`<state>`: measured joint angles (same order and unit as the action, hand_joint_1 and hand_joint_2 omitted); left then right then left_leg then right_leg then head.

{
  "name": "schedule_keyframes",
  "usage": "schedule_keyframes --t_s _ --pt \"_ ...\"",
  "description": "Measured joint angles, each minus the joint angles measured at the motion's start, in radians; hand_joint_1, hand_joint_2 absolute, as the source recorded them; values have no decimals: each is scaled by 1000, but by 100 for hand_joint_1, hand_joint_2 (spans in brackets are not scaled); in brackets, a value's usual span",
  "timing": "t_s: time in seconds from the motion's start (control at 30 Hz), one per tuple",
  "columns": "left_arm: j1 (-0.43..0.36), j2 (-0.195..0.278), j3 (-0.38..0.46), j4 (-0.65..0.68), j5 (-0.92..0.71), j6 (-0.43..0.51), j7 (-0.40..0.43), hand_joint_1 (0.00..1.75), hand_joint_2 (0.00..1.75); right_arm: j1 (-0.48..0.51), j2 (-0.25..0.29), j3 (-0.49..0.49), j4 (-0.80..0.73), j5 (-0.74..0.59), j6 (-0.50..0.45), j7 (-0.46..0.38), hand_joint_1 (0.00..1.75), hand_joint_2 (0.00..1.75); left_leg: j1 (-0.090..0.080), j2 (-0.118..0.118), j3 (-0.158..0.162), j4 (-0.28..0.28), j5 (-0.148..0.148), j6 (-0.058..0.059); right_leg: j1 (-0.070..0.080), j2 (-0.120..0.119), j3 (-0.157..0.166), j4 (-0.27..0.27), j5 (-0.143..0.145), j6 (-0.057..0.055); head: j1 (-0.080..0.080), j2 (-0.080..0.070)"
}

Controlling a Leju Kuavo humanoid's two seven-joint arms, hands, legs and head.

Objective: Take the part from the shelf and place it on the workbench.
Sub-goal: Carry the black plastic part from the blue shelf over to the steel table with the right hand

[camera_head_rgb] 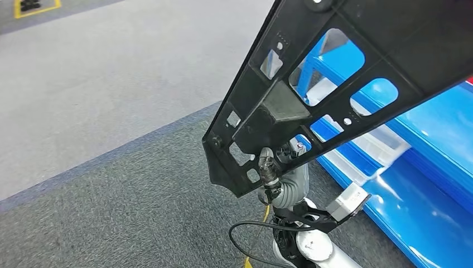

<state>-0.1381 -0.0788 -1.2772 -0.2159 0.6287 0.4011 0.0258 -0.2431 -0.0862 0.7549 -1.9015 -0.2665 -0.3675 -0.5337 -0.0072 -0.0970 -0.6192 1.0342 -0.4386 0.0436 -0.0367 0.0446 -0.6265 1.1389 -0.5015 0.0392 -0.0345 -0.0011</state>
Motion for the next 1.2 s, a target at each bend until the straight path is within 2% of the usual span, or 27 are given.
schedule_keyframes --t_s 0.03,0.07,0.1,0.13,0.17,0.23,0.3,0.33,0.37,0.4,0.43,0.47,0.5,0.57,0.6,0.67,0.73,0.8,0.83,0.87,0.9,0.93,0.97,1.03,1.1,1.17,1.2 --pt "-1 0 0 0 0 0 1 0 175 0 0 0 0 0 1 0 175 175 1 -14 -9 14 -6 -6 -4 23 14 -35 11 0 1 0" --pt "-2 0 0 0 0 0 2 0 175 1 0 0 0 -1 2 -1 175 175 2 -26 -19 24 -9 -12 -6 42 19 -49 8 -3 1 0" --pt "-2 1 0 0 0 0 2 0 175 1 0 0 0 -2 3 -1 175 175 3 -37 -27 30 -9 -16 -5 45 18 -50 4 -8 1 0" --pt "0 1 0 0 0 1 4 0 175 1 0 0 -1 -3 3 -1 175 175 5 -48 -33 29 -8 -19 -5 34 18 -48 5 -16 1 0" --pt "3 1 0 0 1 1 5 0 175 0 0 0 -1 -4 4 -1 175 175 6 -43 -36 33 -9 -23 -5 22 20 -50 5 -22 0 0" --pt "6 1 0 0 2 1 6 0 175 -1 2 0 -1 -8 6 -2 175 175 4 7 -58 76 -29 -34 -7 -4 29 -56 4 -33 -10 0" --pt "4 1 0 0 4 1 7 0 175 -1 4 0 -1 -13 10 -6 175 175 6 70 -117 184 -74 -44 -3 -33 37 -58 -1 -39 -20 0" --pt "2 1 0 0 4 2 7 0 175 0 4 0 -1 -14 13 -8 175 175 9 83 -150 241 -91 -47 -1 -49 40 -58 -4 -41 -21 0" --pt "1 1 0 0 4 2 7 0 175 0 4 0 -1 -15 15 -10 175 175 10 89 -173 276 -96 -48 1 -64 43 -58 -7 -41 -21 0" --pt "1 1 0 0 5 2 8 0 175 1 4 0 -1 -15 17 -11 175 175 10 91 -176 276 -82 -46 2 -78 48 -59 -11 -41 -21 0" --pt "1 1 0 0 6 2 10 0 175 1 4 0 -1 -15 18 -11 175 175 9 95 -159 239 -52 -41 3 -91 54 -59 -16 -41 -22 0" --pt "2 1 0 0 7 1 11 0 175 0 5 0 -1 -15 18 -11 175 175 5 108 -127 174 -15 -33 4 -103 61 -61 -20 -41 -22 0" --pt "2 1 0 0 8 1 12 0 175 0 5 0 -1 -15 18 -12 175 175 -3 134 -93 109 10 -24 5 -114 69 -64 -24 -40 -22 0" --pt "1 2 0 0 8 2 13 0 175 0 5 0 -1 -15 18 -12 175 175 -22 178 -51 24 28 -8 9 -132 80 -76 -27 -34 -23 0" --pt "0 2 0 0 8 2 13 0 175 0 5 0 -1 -15 18 -12 175 175 -29 185 -47 13 24 -5 10 -143 84 -83 -27 -30 -23 0" --pt "2 3 0 0 7 2 14 0 175 -1 6 0 -1 -15 19 -12 175 175 -26 161 -38 -8 28 0 13 -159 95 -95 -30 -20 -21 0" --pt "5 3 0 0 7 2 17 0 175 -2 6 0 -2 -15 21 -13 175 175 -18 135 -17 -33 32 9 15 -124 91 -66 -53 -16 -16 0" --pt "3 2 0 0 6 3 18 0 175 -1 6 0 -1 -15 23 -14 175 175 -15 110 -3 -43 32 20 16 -67 39 40 -100 -19 -9 0" --pt "0 2 1 0 6 3 18 0 175 1 6 0 -1 -16 23 -14 175 175 -15 96 -1 -41 30 24 16 -54 0 104 -121 -19 -7 0" --pt "-1 1 1 0 6 3 18 0 175 2 6 0 0 -17 23 -14 175 175 -15 80 0 -38 27 24 17 -49 -32 148 -128 -17 -5 0" --pt "0 1 1 0 6 3 19 0 175 4 5 0 1 -17 23 -13 175 175 -13 63 1 -34 23 23 16 -46 -51 162 -115 -15 -5 0" --pt "0 0 1 0 6 3 20 0 175 5 5 0 2 -18 23 -13 175 175 -12 47 2 -27 18 20 14 -45 -53 141 -85 -12 -4 0" --pt "1 0 1 0 6 3 21 0 175 5 5 0 2 -18 23 -13 175 175 -9 31 2 -17 11 15 9 -38 -38 89 -41 -7 -4 0" --pt "2 1 1 0 6 2 23 0 175 5 5 0 3 -18 23 -14 175 175 -4 3 -8 12 -5 2 0 3 -2 -9 7 -2 -3 0" --pt "0 1 1 0 6 3 24 0 175 6 5 0 4 -19 23 -14 175 175 -1 -20 -23 32 -13 -10 -1 30 10 -42 5 -8 -2 0" --pt "4 2 1 0 7 3 26 0 175 6 6 0 4 -20 23 -15 175 175 3 -33 -32 35 -13 -17 2 14 12 -46 6 -22 -1 0" --pt "7 2 1 0 7 3 27 0 175 5 6 0 4 -21 24 -15 175 175 2 -18 -36 40 -16 -20 2 5 16 -47 5 -28 -3 0"
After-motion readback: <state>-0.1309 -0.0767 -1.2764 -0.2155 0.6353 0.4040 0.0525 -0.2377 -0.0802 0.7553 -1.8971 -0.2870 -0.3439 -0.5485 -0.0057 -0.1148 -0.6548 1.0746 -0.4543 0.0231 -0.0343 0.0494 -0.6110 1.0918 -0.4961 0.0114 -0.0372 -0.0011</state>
